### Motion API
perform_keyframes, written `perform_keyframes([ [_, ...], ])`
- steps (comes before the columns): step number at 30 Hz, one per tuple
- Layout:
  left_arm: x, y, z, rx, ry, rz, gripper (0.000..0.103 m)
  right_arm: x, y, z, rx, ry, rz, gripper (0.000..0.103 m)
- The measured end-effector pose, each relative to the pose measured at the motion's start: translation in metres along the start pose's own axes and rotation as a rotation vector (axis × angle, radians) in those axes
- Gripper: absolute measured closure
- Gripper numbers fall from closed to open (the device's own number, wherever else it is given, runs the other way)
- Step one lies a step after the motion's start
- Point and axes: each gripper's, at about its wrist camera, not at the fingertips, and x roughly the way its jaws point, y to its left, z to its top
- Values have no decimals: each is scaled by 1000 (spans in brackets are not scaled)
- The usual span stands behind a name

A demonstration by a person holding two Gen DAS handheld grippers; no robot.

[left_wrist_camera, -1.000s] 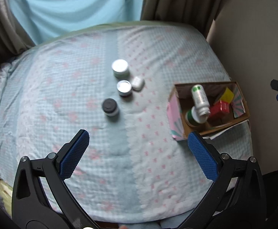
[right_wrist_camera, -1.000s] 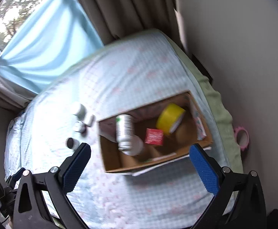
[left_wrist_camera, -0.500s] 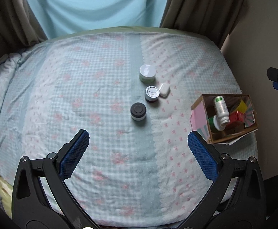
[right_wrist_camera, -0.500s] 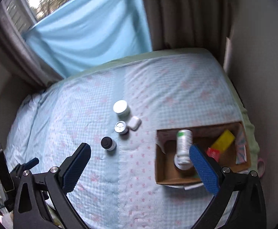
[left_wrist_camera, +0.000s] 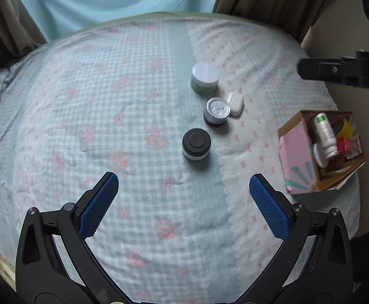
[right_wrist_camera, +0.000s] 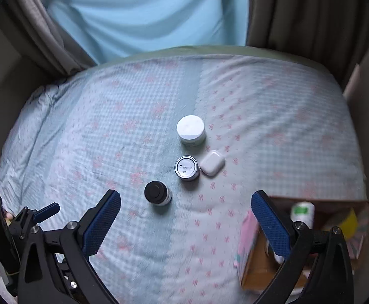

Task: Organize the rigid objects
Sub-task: 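Move both tools back and grasp the black-lidded jar with the left tool, then lift the black-lidded jar with the left tool while the right tool lifts the silver tin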

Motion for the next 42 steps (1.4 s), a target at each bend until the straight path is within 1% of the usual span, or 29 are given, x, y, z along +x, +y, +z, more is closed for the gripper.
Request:
perform_keyframes([
  [2,33,0,-2,25,15,6,0,33,-3,4,-30,5,-1,0],
  [6,89,1,-6,46,52,15,1,81,-7,9,-98,12,-9,0],
  [10,130,-3,-7,75,70,14,3,131,-2,13,-195,67,8,2],
  [12,146,-6,-6,96,67,22,4,152,2,14,-266,102,14,5],
  [14,162,-8,-3,112,69,23,6,172,6,14,-373,134,15,6],
  [17,180,-12,1,121,69,18,11,190,9,12,-491,163,21,6],
  [20,192,-14,5,126,68,9,17,205,10,15,-569,206,44,11],
  [22,197,-16,8,128,67,0,24,211,12,16,-607,228,50,15],
  [23,198,-16,9,128,65,-9,26,216,13,15,-635,240,46,18],
  [25,199,-17,11,124,59,-26,33,223,15,13,-680,264,35,20],
  [26,199,-18,13,125,53,-32,34,226,16,13,-704,271,31,26],
  [27,199,-19,14,127,48,-34,35,228,16,13,-715,280,34,29],
  [29,199,-21,16,130,40,-41,38,231,18,12,-738,293,49,31],
  [32,201,-23,19,128,34,-52,42,236,22,9,-776,302,51,38],
  [33,201,-24,20,128,33,-53,44,240,26,8,-782,306,49,42],
  [34,201,-25,21,129,32,-56,48,242,26,7,-786,310,48,44],
  [36,202,-25,22,133,35,-50,50,245,27,5,-783,321,57,53],
  [39,202,-22,24,116,36,-67,50,245,24,1,-780,309,57,53],
  [42,201,-21,24,116,33,-68,50,247,23,0,-772,306,54,53],
])
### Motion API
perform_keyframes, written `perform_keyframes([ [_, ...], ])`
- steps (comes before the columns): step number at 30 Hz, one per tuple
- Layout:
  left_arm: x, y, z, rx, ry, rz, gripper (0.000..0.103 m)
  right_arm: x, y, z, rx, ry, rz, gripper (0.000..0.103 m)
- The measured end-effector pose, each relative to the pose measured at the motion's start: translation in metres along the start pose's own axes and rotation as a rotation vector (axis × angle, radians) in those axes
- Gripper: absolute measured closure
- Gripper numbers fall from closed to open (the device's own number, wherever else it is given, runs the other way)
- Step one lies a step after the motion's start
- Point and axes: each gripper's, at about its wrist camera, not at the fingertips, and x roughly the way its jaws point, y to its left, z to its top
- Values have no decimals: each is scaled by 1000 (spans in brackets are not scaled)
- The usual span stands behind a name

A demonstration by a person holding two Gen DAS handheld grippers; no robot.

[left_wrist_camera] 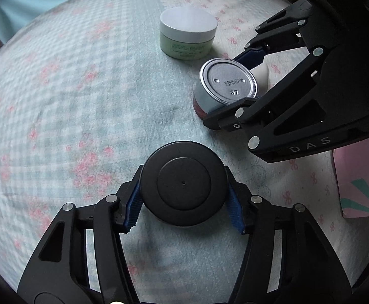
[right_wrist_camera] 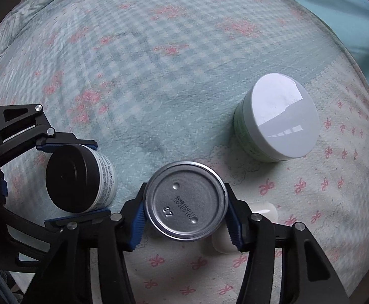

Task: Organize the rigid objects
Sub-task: 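Lift the black-lidded jar with the left tool while the right tool lifts the silver tin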

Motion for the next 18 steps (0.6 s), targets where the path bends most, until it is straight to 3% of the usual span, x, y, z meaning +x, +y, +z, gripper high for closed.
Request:
perform_keyframes([
  [10,-22,12,-10,-55,-39,-2,50,-16,7,6,45,-11,15,53],
  [18,-67,11,-14,-86,-81,10,50,-64,14,0,190,-78,23,53],
])
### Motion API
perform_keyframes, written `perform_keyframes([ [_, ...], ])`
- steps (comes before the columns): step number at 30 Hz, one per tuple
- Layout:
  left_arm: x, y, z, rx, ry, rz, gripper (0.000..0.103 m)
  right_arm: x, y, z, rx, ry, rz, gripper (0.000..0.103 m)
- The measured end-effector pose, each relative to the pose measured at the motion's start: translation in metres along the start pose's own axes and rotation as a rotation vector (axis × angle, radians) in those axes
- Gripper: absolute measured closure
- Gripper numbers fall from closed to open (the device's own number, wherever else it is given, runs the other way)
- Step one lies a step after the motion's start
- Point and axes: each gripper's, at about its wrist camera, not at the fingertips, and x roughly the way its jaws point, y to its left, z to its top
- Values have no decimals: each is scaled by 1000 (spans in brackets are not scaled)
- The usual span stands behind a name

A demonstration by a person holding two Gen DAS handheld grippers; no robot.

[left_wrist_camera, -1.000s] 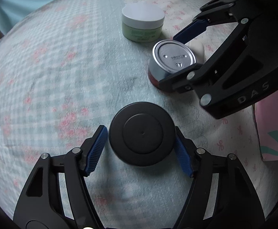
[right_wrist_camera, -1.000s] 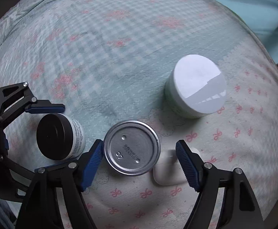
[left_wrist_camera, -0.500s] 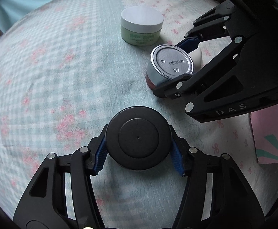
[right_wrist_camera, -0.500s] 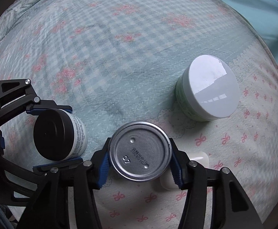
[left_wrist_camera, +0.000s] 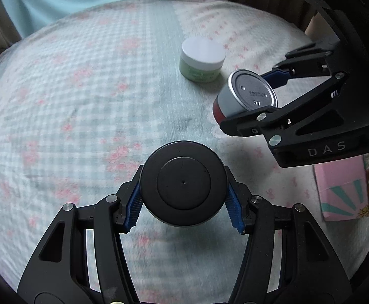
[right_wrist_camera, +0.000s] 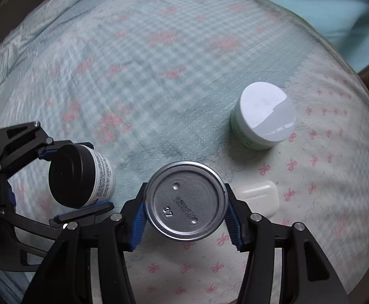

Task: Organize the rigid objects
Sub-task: 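Lift the black-lidded jar with the left tool while the right tool lifts the silver tin, then carry the black jar and silver tin into the cardboard box and release both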

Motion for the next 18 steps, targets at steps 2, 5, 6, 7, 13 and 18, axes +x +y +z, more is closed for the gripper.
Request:
perform_keyframes([
  [2,-17,-3,2,-6,-8,-1,50,-21,4,-4,78,-25,11,53],
  [5,-45,-11,3,-12,-25,-7,50,-52,11,-15,170,-46,4,53],
  [6,-57,-15,5,-11,-29,-9,50,-62,11,-19,192,-53,1,53],
  [7,-67,-18,6,-10,-35,-11,50,-74,9,-25,215,-61,0,53],
  [13,-130,-52,14,4,-62,-18,50,-156,13,-67,360,-128,-8,53],
  [18,-170,-95,22,37,-82,-41,50,-203,-5,-113,467,-164,-26,53],
])
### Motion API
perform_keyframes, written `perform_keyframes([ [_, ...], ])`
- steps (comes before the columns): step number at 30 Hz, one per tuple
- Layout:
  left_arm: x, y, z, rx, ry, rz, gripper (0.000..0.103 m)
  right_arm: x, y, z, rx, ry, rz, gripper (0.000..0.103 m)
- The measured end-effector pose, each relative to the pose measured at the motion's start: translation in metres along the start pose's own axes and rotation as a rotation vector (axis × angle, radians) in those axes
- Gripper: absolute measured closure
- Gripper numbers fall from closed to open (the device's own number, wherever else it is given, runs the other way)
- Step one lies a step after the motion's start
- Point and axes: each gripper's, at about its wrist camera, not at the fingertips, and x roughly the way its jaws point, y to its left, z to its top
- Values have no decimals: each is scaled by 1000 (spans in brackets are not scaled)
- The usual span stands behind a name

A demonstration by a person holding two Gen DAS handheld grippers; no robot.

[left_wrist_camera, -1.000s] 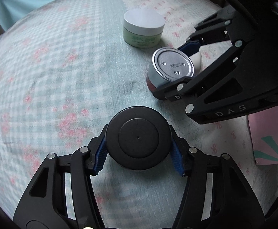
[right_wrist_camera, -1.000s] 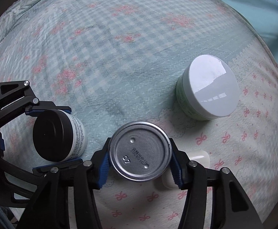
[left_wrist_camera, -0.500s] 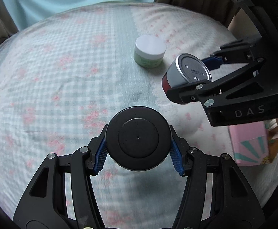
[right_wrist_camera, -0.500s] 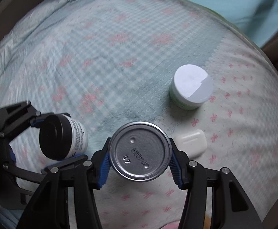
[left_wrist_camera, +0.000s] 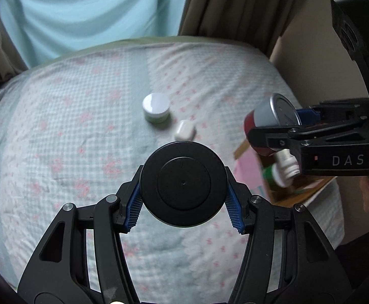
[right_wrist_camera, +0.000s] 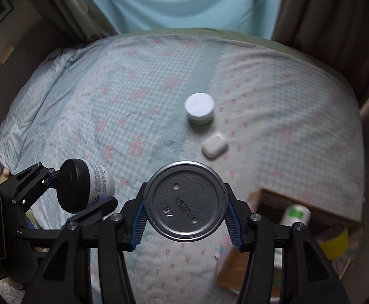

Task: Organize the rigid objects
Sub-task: 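Carry the black jar and silver tin into the cardboard box and release both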

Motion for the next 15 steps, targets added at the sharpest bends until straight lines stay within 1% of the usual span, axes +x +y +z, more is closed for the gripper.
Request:
perform_keyframes([
  [3,-11,-32,6,24,-11,-22,50,-28,-32,-21,66,-15,-20,53],
  [7,-15,-74,14,44,-20,-63,50,-59,-80,-52,143,-27,-60,53],
  [9,-13,-95,17,54,-18,-85,50,-72,-105,-68,181,-27,-85,53],
  [15,2,-153,25,97,-1,-126,50,-96,-158,-108,254,-28,-140,53],
])
